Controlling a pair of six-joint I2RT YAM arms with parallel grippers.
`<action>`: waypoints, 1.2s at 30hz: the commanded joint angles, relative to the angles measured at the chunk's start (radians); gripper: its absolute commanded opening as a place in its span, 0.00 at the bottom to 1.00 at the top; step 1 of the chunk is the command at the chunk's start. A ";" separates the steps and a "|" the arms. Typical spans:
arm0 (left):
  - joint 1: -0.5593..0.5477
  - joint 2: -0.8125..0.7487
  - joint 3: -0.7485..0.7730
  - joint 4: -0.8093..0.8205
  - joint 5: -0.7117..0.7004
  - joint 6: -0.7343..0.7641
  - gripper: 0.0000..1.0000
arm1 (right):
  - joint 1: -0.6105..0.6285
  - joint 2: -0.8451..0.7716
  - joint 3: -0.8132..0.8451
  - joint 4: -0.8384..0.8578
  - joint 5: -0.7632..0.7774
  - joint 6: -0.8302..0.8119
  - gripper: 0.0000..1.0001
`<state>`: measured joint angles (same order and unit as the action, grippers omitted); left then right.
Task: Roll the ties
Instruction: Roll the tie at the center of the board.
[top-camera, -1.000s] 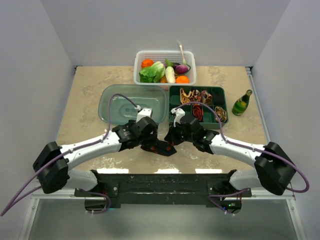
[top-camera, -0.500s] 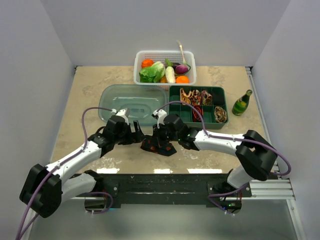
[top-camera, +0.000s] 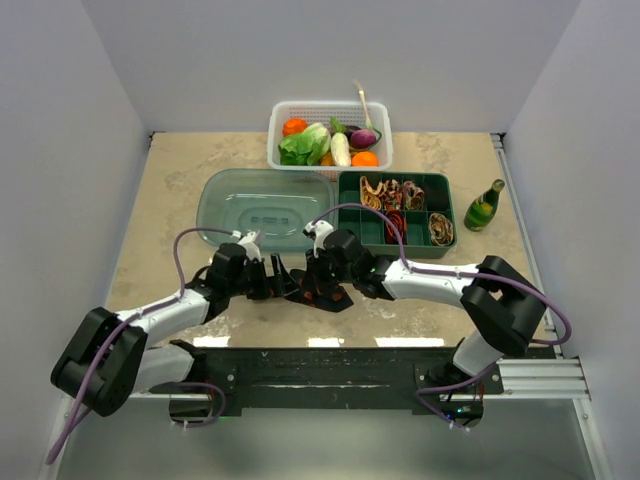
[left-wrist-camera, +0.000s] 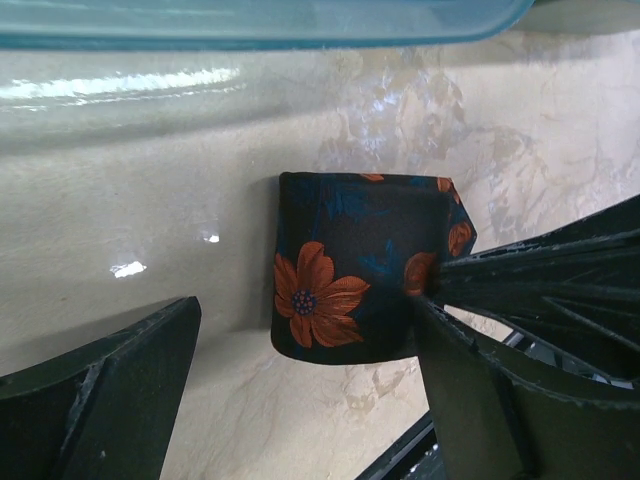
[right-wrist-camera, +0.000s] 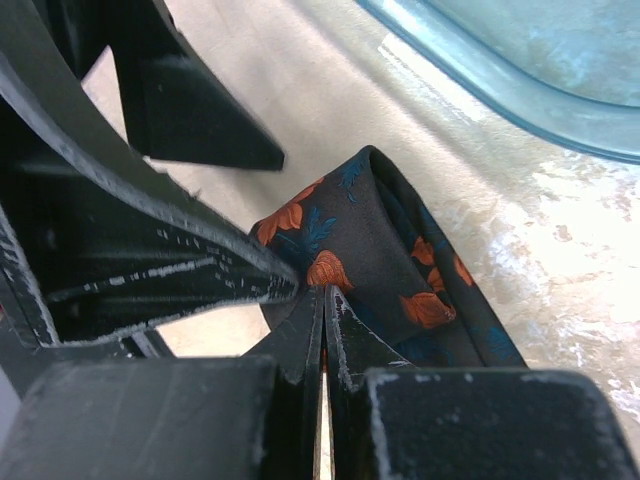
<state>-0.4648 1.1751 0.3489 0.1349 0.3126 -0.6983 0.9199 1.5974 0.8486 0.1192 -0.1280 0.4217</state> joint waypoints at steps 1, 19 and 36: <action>0.006 0.037 -0.047 0.202 0.089 -0.033 0.92 | -0.009 -0.005 -0.009 -0.026 0.056 -0.018 0.00; -0.049 0.173 -0.080 0.425 0.145 -0.121 0.79 | -0.015 -0.036 -0.085 0.010 0.037 0.006 0.00; -0.058 0.112 0.042 0.114 -0.024 -0.017 0.40 | -0.015 -0.102 -0.049 -0.032 0.034 0.008 0.00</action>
<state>-0.5224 1.3151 0.3241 0.3729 0.3595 -0.7834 0.9077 1.5570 0.7830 0.1131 -0.0998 0.4294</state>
